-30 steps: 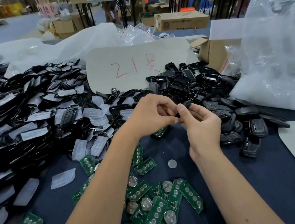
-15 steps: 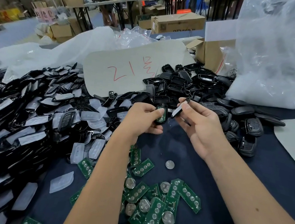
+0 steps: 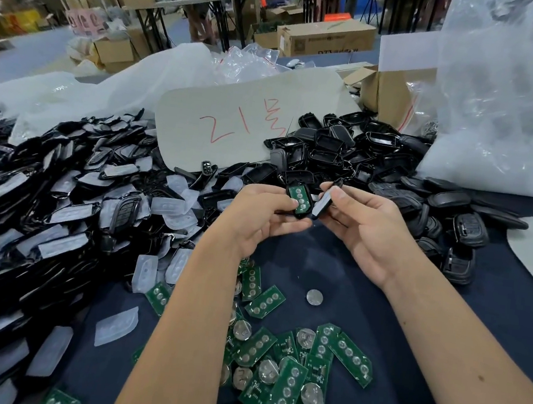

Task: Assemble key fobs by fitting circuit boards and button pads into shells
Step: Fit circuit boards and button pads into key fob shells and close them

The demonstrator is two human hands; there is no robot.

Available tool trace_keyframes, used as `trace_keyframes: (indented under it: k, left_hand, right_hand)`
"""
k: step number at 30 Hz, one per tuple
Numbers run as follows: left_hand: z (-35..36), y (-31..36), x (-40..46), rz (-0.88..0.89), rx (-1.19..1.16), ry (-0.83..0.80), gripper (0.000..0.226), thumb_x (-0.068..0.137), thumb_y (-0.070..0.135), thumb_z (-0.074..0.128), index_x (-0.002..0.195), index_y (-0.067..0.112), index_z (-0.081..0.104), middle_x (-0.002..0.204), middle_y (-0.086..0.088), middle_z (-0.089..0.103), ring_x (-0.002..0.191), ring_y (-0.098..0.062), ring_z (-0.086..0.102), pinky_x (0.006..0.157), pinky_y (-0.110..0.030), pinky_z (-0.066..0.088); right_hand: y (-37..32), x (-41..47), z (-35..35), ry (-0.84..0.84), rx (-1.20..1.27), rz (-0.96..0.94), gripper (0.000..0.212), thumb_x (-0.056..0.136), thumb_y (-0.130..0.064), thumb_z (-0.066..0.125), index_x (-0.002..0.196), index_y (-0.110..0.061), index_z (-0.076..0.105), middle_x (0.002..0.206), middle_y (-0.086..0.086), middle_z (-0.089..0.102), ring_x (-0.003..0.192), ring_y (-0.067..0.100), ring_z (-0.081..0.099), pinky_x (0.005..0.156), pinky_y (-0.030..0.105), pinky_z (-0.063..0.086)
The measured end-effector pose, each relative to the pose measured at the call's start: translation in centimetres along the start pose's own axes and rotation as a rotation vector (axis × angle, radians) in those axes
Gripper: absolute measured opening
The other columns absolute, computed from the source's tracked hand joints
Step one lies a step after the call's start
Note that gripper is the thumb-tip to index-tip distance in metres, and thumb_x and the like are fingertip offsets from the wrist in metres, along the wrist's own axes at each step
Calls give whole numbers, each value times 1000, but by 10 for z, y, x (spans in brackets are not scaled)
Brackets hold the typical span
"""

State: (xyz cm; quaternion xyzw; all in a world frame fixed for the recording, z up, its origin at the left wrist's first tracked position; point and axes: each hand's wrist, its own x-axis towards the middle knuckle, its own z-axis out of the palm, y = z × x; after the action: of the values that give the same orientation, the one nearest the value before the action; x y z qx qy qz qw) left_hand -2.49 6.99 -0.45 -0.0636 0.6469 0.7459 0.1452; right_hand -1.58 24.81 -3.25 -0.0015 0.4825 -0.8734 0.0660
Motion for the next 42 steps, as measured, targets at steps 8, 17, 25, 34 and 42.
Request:
trace_keyframes:
  k: [8, 17, 25, 34, 42]
  left_hand:
    - [0, -2, 0, 71, 35, -10, 15, 95, -8, 64, 85, 1, 73, 77, -5, 75, 65, -17, 73, 70, -30, 64]
    - [6, -1, -4, 288, 300, -39, 24, 88, -3, 77, 80, 19, 81, 66, 3, 71, 65, -16, 74, 66, -24, 62]
    - [11, -1, -5, 388, 587, -84, 8, 86, -1, 80, 89, 7, 78, 64, -1, 70, 70, -24, 77, 83, -49, 64]
    - [8, -5, -5, 268, 415, -134, 34, 89, -10, 71, 76, 20, 80, 71, 0, 75, 71, -20, 76, 69, -27, 63]
    - [4, -4, -4, 220, 445, -217, 25, 92, -7, 69, 84, 13, 81, 79, -13, 76, 74, -24, 76, 73, -28, 63]
  right_hand:
    - [2, 0, 0, 40, -36, -36, 30, 75, -19, 76, 100, -3, 77, 96, 12, 78, 87, 20, 74, 79, 28, 62]
    - [6, 1, 2, 128, -176, -94, 18, 90, -8, 77, 77, -19, 85, 88, 4, 80, 80, 12, 75, 74, 23, 61]
    - [11, 1, 3, 275, -345, -189, 24, 72, -35, 94, 82, -15, 83, 85, 13, 79, 91, 42, 76, 87, 57, 62]
    - [4, 2, -7, 136, -572, -233, 19, 96, -34, 74, 115, -29, 76, 83, -8, 72, 62, 15, 68, 48, 27, 52]
    - [3, 1, -10, 30, -537, -252, 17, 97, -15, 73, 99, -28, 82, 80, 16, 73, 54, 15, 55, 43, 22, 40]
